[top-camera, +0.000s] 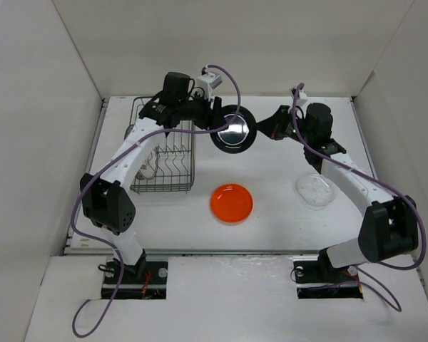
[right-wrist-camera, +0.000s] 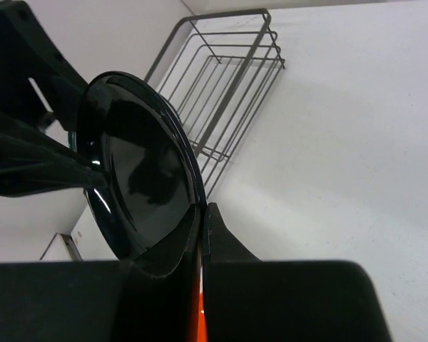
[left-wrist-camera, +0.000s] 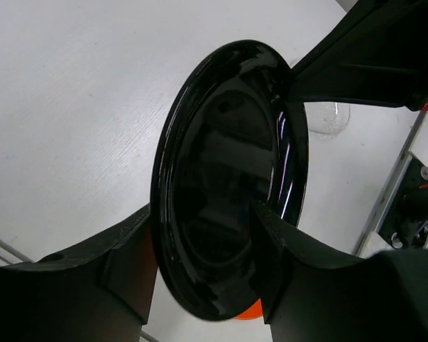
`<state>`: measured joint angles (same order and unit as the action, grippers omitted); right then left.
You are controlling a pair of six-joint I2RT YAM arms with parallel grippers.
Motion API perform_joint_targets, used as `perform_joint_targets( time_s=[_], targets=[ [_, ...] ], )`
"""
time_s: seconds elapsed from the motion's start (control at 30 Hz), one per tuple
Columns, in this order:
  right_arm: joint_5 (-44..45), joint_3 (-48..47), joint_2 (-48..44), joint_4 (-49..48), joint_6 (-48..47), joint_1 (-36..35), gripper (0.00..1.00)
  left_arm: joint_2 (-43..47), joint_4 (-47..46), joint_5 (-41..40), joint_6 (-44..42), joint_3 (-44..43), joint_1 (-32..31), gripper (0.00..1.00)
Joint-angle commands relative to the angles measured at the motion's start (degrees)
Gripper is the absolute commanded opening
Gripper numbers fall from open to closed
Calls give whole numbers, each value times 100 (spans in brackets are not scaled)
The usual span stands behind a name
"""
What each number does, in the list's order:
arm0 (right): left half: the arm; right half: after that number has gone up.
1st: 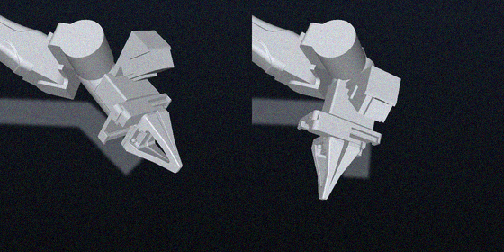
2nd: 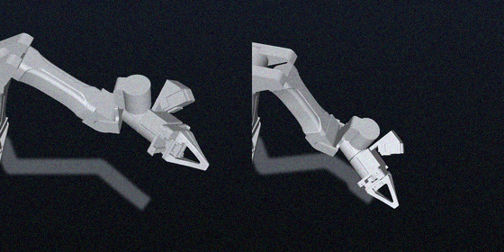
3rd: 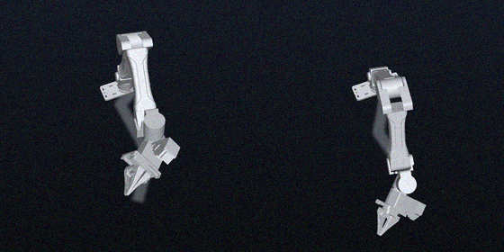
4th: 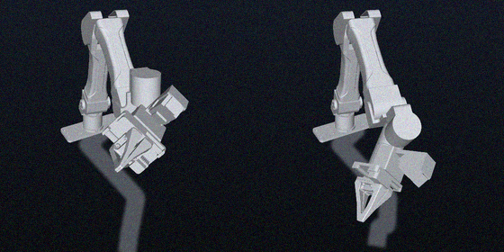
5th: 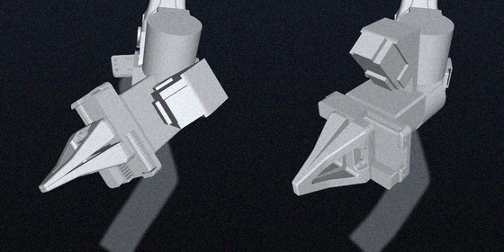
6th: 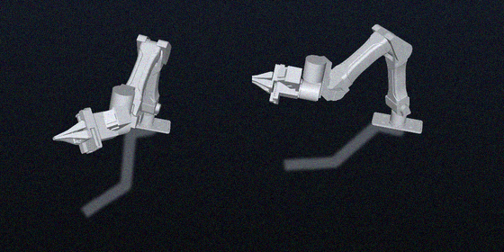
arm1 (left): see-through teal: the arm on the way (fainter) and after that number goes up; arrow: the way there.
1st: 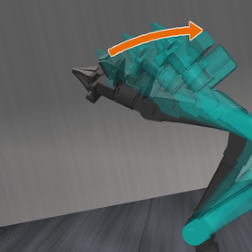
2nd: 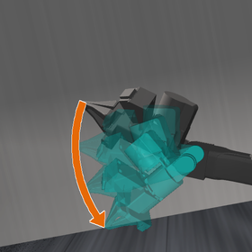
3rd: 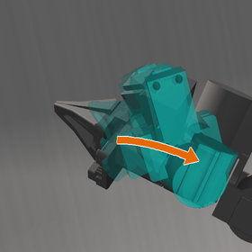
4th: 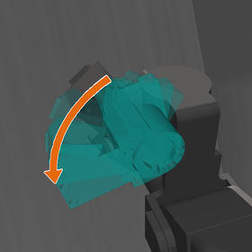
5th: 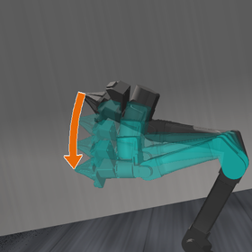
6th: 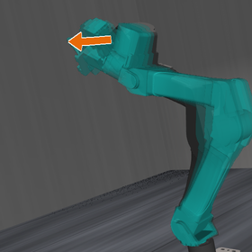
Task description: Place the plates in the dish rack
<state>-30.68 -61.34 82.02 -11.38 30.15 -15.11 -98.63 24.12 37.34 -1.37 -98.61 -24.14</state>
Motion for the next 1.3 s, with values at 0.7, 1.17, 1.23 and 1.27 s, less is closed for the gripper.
perform_joint_targets(
  time_s=[0.7, 1.17, 1.23, 1.27],
  targets=[
    [1335, -527, 209, 942, -448, -185, 100, 1679, 953, -5393, 189, 499, 15, 0],
    [1705, -475, 148, 1497, -615, -299, 100, 1909, 1131, -7215, 576, 2021, 207, 0],
    [1705, -422, 86, 1498, -616, -299, 100, 1760, 1042, -6917, 576, 2074, 339, 0],
    [1705, -370, 8, 1550, -616, -299, 100, 1759, 946, -6811, 576, 2074, 340, 0]
  ],
)
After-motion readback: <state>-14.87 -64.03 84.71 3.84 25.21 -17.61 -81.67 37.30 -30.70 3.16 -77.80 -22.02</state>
